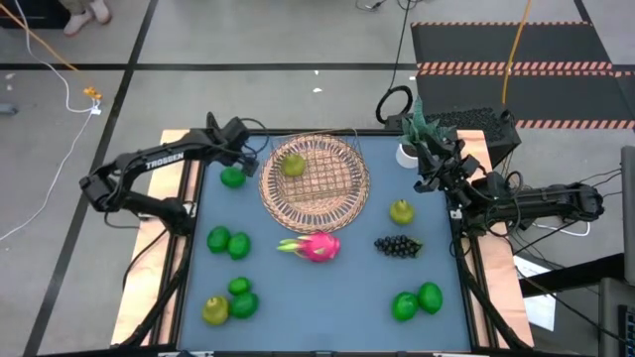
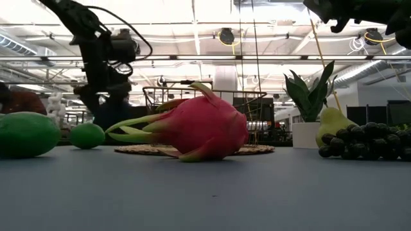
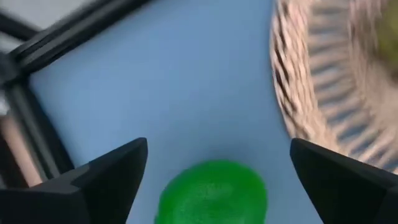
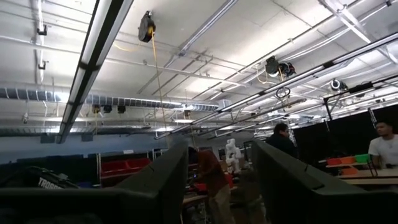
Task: Build produce basket
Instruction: Put the green lime into the gold wire basket
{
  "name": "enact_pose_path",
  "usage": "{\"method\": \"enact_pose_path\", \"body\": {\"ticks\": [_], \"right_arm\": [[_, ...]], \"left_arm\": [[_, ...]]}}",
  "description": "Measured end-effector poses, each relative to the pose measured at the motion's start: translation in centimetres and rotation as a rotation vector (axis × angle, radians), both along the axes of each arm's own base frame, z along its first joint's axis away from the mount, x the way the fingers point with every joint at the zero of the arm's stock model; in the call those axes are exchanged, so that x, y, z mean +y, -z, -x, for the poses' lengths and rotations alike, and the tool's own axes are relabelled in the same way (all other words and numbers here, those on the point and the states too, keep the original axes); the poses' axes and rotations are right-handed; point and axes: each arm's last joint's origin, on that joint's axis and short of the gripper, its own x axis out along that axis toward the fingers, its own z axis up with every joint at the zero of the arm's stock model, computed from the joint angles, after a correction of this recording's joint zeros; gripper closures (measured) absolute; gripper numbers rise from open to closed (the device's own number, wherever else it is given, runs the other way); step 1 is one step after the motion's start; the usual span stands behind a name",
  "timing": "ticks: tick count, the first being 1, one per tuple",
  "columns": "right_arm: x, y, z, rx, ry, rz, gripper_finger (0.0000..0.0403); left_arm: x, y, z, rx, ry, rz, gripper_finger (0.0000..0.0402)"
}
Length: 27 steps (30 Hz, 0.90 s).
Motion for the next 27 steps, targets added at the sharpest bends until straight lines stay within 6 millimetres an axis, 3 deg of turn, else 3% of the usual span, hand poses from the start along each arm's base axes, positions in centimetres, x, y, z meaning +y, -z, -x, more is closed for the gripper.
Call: {"method": "enact_pose_path", "body": {"ticks": [9,14,21,27], "right_arm": [[0.0,0.0,0.0,0.002,-0.002,0.001,0.0232],[0.0,0.1,-0.1,0.014,-0.003,-0.001,0.0232],[0.0,0.1,-0.2,0.006,-0.021,-0.021,0.0232],[0.0,0.1,-0.2,0.006,-0.022,-0.021,0.0232]], "left_arm": [[0.0,1.1,0.6,0.127,0.182,0.089,0.005],[-0.6,1.4,1.5,0.178,0.203,0.197,0.0054],[-1.1,2.6,2.0,0.207,0.297,0.21,0.0054],[-0.6,3.1,2.3,0.174,0.214,0.194,0.0055]]}}
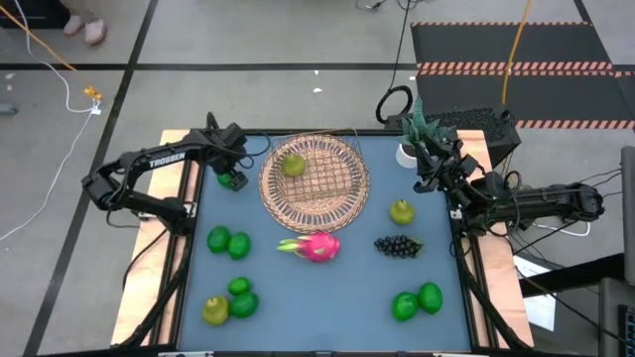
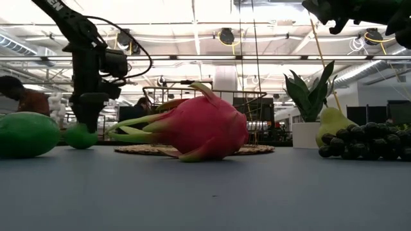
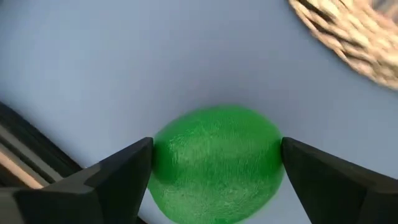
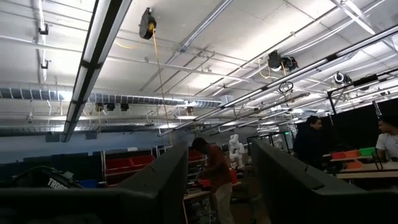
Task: Build produce basket
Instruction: Put the green lime into the gold wire basket
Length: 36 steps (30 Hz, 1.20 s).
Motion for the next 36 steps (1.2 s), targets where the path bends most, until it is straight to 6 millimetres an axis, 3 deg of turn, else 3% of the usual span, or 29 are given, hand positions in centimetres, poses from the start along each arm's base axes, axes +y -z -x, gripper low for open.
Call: {"method": "enact_pose_path", "body": {"ticks": [5,11,18,22,30,36], "right_arm": [[0.0,0.0,0.0,0.0,0.0,0.0,0.0232],[0.0,0.0,0.0,-0.005,-0.005,-0.005,0.0232],[0.0,0.0,0.0,-0.007,-0.006,-0.006,0.0232],[0.0,-0.1,0.0,-0.018,-0.01,-0.01,0.0232],[0.0,-0.1,0.0,-0.031,-0.023,-0.025,0.0232],[0.0,-0.1,0.0,-0.039,-0.035,-0.032,0.0232]], "left_arm": [[0.4,0.4,1.1,0.006,-0.31,0.018,0.0055],[0.5,0.5,1.5,0.011,-0.415,0.037,0.0055],[0.4,-0.2,1.0,0.024,-0.245,0.043,0.0055],[-0.7,-0.7,-0.1,-0.037,-0.148,0.159,0.0055],[-3.1,-1.6,-1.3,0.114,0.094,0.167,0.0055],[-3.7,-1.7,-1.5,0.181,0.182,0.159,0.0055]]}}
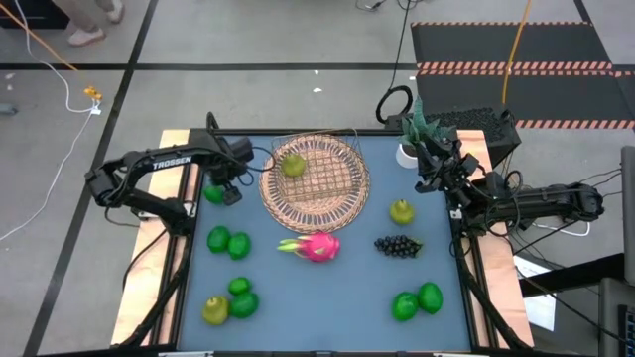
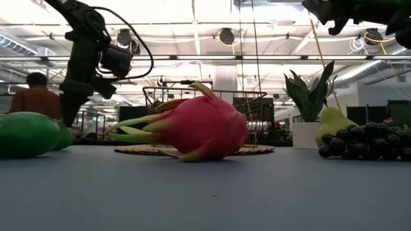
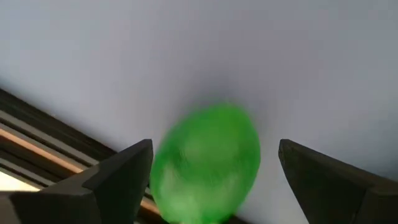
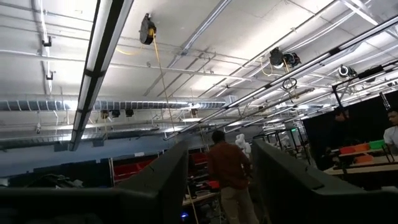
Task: Build produce basket
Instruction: Put the green lime into the gold wire basket
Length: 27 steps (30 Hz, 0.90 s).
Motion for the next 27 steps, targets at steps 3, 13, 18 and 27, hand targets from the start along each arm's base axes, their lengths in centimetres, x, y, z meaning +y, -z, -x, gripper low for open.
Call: {"method": "enact_pose_path", "body": {"ticks": [3,13,18,27], "right_arm": [[0.0,0.0,0.0,0.0,0.0,0.0,0.0232],[0.0,0.0,0.0,0.005,0.0,0.0,0.0232],[0.0,0.1,-0.1,0.01,-0.001,0.0,0.0232],[0.0,0.1,-0.1,0.011,0.0,-0.001,0.0232]], "left_arm": [[-0.1,0.3,0.3,0.075,0.009,0.012,0.0055],[0.2,2.4,0.3,0.196,0.124,0.062,0.0055],[1.2,4.1,0.4,0.327,0.085,0.04,0.0055],[1.8,4.9,0.3,0.369,0.052,0.058,0.0106]]}}
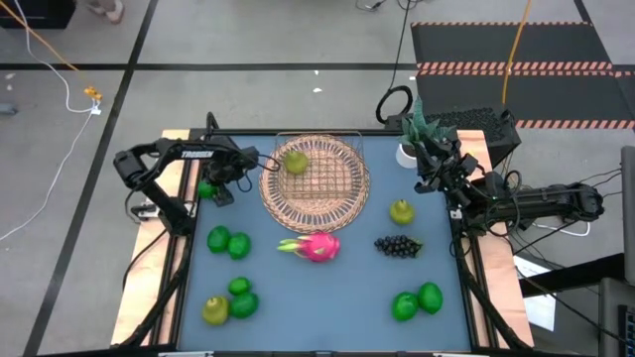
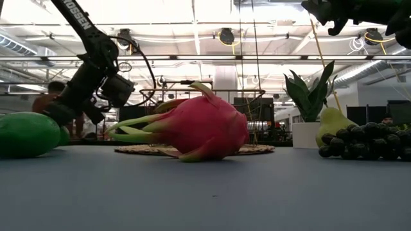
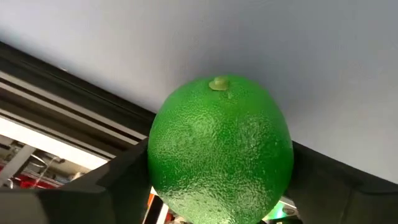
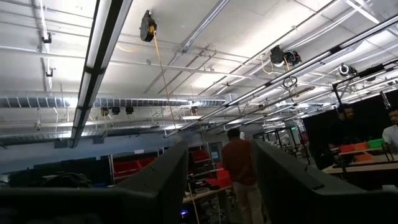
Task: Build produce basket
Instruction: Put the green lime into the gold wire basket
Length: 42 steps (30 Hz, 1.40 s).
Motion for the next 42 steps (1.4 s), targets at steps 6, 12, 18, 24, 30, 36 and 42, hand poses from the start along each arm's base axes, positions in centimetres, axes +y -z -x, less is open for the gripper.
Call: {"method": "enact_pose_path", "body": {"ticks": [6,12,18,24,30,36,42], "right_arm": [[0.0,0.0,0.0,-0.003,0.0,0.0,0.0232],[0.0,0.0,0.0,-0.003,0.001,0.0,0.0232],[0.0,0.0,0.0,-0.003,0.001,-0.001,0.0232],[0.0,0.0,0.0,-0.008,-0.004,-0.006,0.0232],[0.0,0.0,0.0,-0.012,-0.009,-0.012,0.0232],[0.0,0.0,0.0,-0.008,-0.007,-0.011,0.0232],[0.0,0.0,0.0,0.0,0.002,-0.002,0.0232]], "left_arm": [[0.6,-2.1,-0.9,-0.095,-0.141,-0.147,0.0115],[0.1,-7.0,-2.2,-0.289,-0.112,-0.279,0.0114],[-0.3,-14.3,-3.8,-0.559,-0.075,-0.435,0.0109],[-0.3,-18.5,-7.2,-0.968,-0.045,-0.487,0.0107],[-0.3,-17.5,-11.5,-1.2,0.098,-0.463,0.0106],[1.6,-13.7,-15.6,-1.23,0.112,-0.489,0.0106],[2.9,-9.4,-17.6,-1.138,0.119,-0.449,0.0106]]}}
